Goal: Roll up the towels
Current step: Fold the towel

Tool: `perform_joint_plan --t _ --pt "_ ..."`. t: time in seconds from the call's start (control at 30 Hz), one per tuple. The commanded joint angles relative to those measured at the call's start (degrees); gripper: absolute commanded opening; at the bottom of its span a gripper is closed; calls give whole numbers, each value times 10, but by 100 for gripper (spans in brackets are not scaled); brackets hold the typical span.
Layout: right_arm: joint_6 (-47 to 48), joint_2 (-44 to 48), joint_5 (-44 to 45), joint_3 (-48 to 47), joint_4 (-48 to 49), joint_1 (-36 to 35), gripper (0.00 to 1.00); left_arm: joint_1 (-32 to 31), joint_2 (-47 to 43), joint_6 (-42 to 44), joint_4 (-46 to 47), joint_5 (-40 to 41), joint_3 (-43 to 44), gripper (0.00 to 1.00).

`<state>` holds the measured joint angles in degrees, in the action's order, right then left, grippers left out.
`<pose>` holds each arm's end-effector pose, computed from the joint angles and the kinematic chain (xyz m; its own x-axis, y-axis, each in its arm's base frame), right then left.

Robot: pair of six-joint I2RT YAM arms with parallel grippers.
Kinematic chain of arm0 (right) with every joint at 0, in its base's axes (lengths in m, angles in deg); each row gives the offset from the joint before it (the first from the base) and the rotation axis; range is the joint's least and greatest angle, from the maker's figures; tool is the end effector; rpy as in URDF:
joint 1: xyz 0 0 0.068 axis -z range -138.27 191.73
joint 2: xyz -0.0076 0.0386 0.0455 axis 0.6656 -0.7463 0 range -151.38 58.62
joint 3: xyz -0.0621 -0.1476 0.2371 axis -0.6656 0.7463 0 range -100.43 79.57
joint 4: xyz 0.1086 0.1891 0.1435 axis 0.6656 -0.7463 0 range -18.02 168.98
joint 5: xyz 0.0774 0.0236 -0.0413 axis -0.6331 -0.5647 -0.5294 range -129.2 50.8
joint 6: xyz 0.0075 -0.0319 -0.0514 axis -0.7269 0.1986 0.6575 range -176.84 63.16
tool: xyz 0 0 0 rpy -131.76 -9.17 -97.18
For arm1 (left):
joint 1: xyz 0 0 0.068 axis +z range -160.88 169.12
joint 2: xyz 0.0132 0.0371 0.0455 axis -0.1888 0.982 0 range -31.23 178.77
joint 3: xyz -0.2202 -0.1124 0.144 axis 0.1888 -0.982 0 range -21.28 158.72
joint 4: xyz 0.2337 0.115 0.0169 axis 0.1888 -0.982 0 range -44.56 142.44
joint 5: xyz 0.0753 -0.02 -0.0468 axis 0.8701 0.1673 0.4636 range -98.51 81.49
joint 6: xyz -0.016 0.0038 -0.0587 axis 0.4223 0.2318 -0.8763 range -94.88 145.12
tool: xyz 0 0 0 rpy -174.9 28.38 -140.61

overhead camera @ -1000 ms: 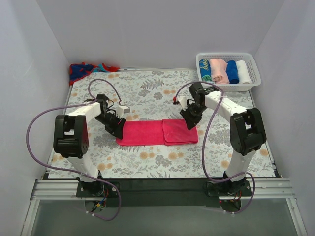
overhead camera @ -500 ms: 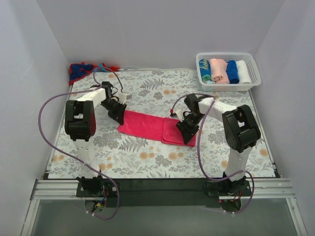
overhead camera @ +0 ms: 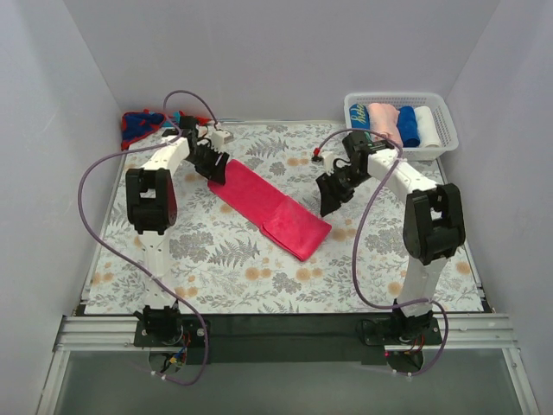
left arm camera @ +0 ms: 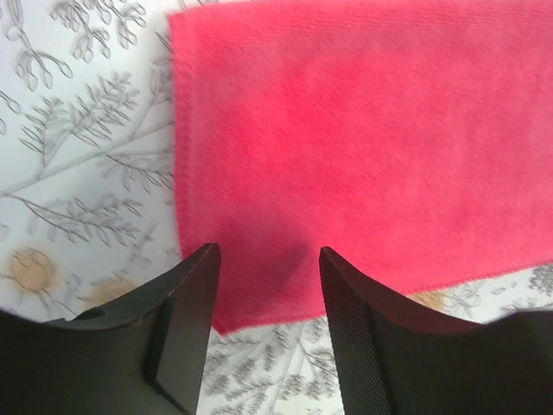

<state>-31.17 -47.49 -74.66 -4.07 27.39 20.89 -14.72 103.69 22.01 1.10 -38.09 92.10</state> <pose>0.3425 0.1586 0.2355 -0.6198 -0.6136 -0.4892 -0.7847 0.4867 0.3839 0.4964 -0.0557 0.1676 -0.9631 0.0173 -0.2684 0.1512 0.8601 -0.4871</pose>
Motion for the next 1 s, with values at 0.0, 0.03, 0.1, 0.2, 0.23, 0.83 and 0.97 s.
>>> perform_joint_plan --t 0.0,0.03,0.1,0.2,0.23,0.83,0.97 --pt "-4 -63 53 -42 4 31 47 -6 -104 -16 30 -28 -73 47" --pt "-2 -72 62 -49 4 31 47 -11 -114 -22 33 -26 -90 47" --pt "-1 -94 58 -61 4 31 47 -15 -138 -45 43 -25 -126 47" --pt "-9 -118 44 -65 4 28 47 -24 -155 -75 55 -42 -177 47" --pt "-9 -122 38 -62 5 26 47 -27 -158 -83 68 -49 -199 47" --pt "-47 -54 -109 169 46 -89 21 -44 2 -106 100 5 -56 25" --pt "-48 -20 -130 169 35 -111 49 -43 20 -84 52 -18 23 35"
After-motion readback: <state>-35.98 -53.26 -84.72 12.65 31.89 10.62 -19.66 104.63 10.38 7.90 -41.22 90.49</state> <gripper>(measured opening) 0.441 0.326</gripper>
